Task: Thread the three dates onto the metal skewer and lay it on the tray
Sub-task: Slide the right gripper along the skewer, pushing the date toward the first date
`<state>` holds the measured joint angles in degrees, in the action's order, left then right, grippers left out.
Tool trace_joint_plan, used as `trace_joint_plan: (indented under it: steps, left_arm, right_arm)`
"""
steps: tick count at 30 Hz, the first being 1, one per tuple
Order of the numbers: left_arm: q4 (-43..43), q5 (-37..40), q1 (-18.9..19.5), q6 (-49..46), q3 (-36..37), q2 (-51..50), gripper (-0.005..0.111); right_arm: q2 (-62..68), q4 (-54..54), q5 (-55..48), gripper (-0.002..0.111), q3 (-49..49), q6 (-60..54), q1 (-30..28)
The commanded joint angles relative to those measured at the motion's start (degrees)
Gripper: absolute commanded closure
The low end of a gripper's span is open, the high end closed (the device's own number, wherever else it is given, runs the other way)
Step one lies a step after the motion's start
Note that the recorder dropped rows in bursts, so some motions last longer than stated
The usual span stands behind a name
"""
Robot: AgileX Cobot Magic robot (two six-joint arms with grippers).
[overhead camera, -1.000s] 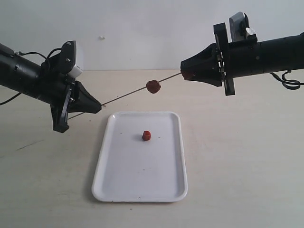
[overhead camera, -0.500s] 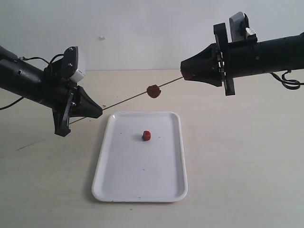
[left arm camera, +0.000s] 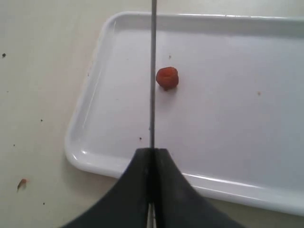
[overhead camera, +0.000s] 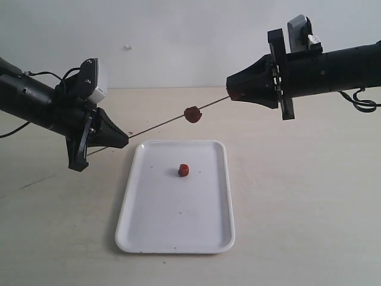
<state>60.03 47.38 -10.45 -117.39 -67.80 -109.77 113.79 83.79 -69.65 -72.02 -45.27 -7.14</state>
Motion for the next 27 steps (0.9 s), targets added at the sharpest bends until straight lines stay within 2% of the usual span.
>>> trace_joint_plan:
  steps: [1,17,22,27]
  left_arm:
    - [0.5,0.8,0.2,0.0,0.1,0.1,0.107]
    - [0.5,0.8,0.2,-0.3,0.1,0.1,0.107]
    - [0.5,0.8,0.2,-0.5,0.1,0.1,0.107]
    - [0.5,0.8,0.2,-0.5,0.1,0.1,0.107]
  right_arm:
    - [-0.5,-0.3,-0.3,0.079,-0.4,-0.6,-0.2]
    - [-0.5,-1.4,-0.3,0.079,-0.4,-0.5,-1.8]
    - [-0.5,-0.2,-0.3,0.079,-0.4,-0.8,0.5]
    - [-0.5,-0.6,-0.3,0.079,-0.4,-0.8,0.5]
